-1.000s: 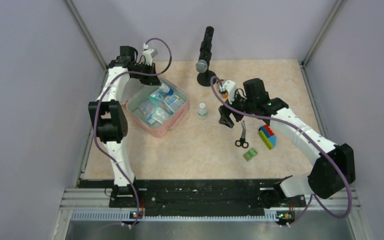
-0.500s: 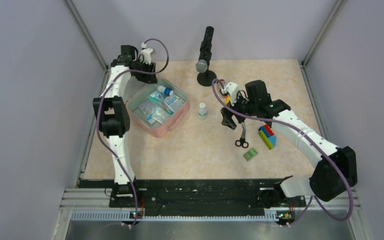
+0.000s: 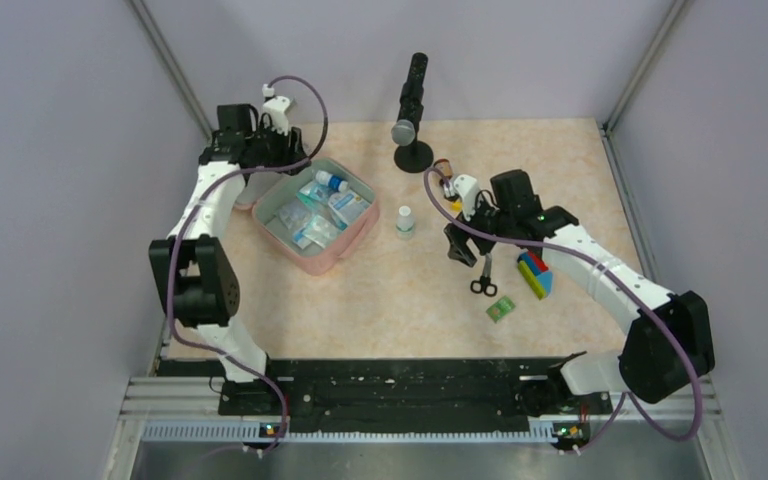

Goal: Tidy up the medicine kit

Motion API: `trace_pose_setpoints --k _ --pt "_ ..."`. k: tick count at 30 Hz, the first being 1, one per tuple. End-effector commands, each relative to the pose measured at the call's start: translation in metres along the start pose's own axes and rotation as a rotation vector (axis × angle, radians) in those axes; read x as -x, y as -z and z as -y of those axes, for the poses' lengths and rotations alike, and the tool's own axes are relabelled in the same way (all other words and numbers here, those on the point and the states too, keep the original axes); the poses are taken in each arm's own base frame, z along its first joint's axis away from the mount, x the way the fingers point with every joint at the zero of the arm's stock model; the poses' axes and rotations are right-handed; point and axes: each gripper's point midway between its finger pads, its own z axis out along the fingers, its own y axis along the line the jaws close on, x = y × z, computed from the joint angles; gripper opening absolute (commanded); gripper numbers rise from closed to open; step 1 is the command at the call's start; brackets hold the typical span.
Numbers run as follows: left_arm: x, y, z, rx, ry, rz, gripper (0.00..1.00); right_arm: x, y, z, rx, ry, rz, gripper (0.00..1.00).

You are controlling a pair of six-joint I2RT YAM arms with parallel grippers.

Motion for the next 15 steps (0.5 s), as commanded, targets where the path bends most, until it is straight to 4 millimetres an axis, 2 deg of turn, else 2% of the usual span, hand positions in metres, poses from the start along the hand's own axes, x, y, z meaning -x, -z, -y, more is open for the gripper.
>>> trace_pose_setpoints --k 1,5,10,12,15 --pt "0.052 0.049 0.049 -0.122 -0.055 0.269 0.54 0.020 0.007 0.009 -0.035 0.013 0.091 0.75" --pt "0.041 0.068 0.091 -0.260 0.032 0.306 0.53 0.043 -0.005 0.021 -0.058 -0.005 0.154 0.72" --pt "0.042 0.086 0.137 -0.261 -0.010 0.396 0.56 0.081 -0.031 0.045 -0.113 -0.111 0.242 0.67" --pt "0.037 0.088 0.147 -0.272 -0.005 0.374 0.57 0.095 -0.044 0.047 -0.115 -0.101 0.252 0.67" --pt "0.032 0.087 0.144 -0.238 0.060 0.337 0.58 0.108 -0.067 0.043 -0.117 -0.068 0.246 0.67"
